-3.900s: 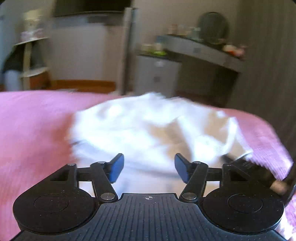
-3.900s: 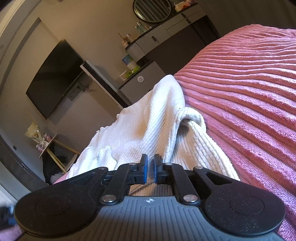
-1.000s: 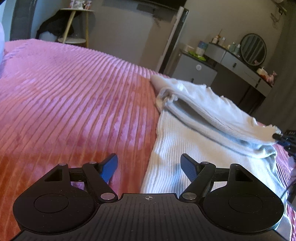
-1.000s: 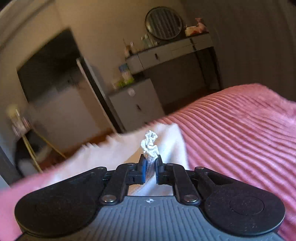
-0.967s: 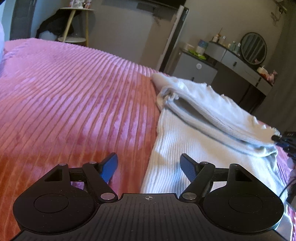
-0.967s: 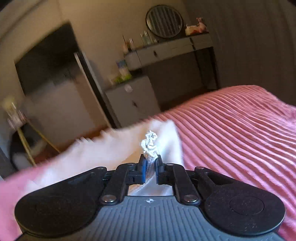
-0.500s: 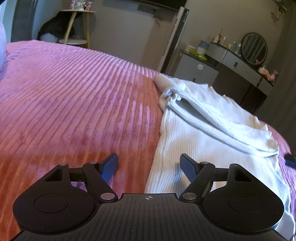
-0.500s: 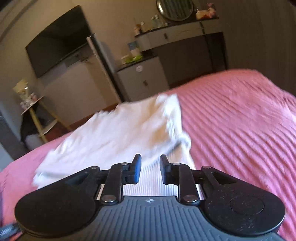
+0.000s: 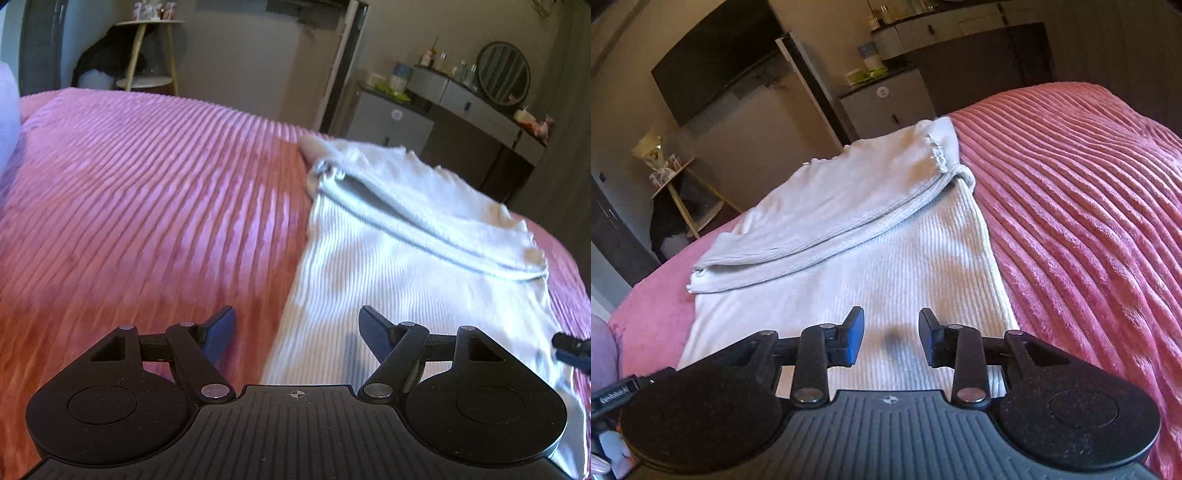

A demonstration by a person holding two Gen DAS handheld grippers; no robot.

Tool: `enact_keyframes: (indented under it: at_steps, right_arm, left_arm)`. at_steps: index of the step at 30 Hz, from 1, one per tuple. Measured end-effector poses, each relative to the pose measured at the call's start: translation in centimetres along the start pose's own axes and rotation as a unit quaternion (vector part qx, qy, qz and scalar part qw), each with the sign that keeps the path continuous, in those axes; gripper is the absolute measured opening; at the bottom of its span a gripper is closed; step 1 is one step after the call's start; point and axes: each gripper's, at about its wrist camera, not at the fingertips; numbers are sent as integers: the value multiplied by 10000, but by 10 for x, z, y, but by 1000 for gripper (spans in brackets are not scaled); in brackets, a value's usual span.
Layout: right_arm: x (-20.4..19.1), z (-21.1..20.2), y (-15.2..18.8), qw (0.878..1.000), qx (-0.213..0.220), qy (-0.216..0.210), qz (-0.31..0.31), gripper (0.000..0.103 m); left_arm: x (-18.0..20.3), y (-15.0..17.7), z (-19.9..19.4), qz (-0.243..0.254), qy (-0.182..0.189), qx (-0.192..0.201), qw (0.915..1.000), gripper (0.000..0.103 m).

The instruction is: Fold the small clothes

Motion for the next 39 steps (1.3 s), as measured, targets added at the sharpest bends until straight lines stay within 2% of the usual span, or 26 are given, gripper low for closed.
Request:
enact_keyframes:
  at_steps: [5, 12, 20, 26, 30, 34, 37, 39]
  right_arm:
    - [-7, -9, 13, 9995, -249, -23, -202, 34]
    - [-20, -40, 20, 9987, -110, -212, -451, 45]
    - [-14, -60, 22, 9991, -89, -323, -251, 47]
    - [-10, -58, 20, 9986, -195, -496, 42, 48]
    - [-3, -42, 8, 9968, -182, -663, 417, 51]
    - [7, -17, -16, 9930, -46, -764, 900, 54]
    - [22, 10, -40, 9814, 87, -1015, 1629, 59]
    - [30, 32, -55, 9731, 166, -1085, 2027, 60]
  left_arm:
    - [5, 12, -14, 204, -228, -131, 9994, 78]
    - [23, 20, -42, 566, -214, -49, 9982, 79]
    - [31, 29, -60, 719, -252, -25, 9971, 80]
    - [33, 25, -54, 840, -321, -11, 9959, 80]
    - [33, 2, -43, 808, -222, 115, 9964, 80]
    - [40, -42, -28, 721, 67, 431, 9964, 82]
    - [41, -74, -3, 397, 454, 437, 9972, 84]
    - [41, -89, 16, 217, 480, 429, 9977, 84]
Point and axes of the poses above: each gripper's, at about its wrist camera, not at the fingertips, and z roughly the way its jaws point, x to its right, y to its underside, and after that the axes turned 4 degrees about y, right-handed
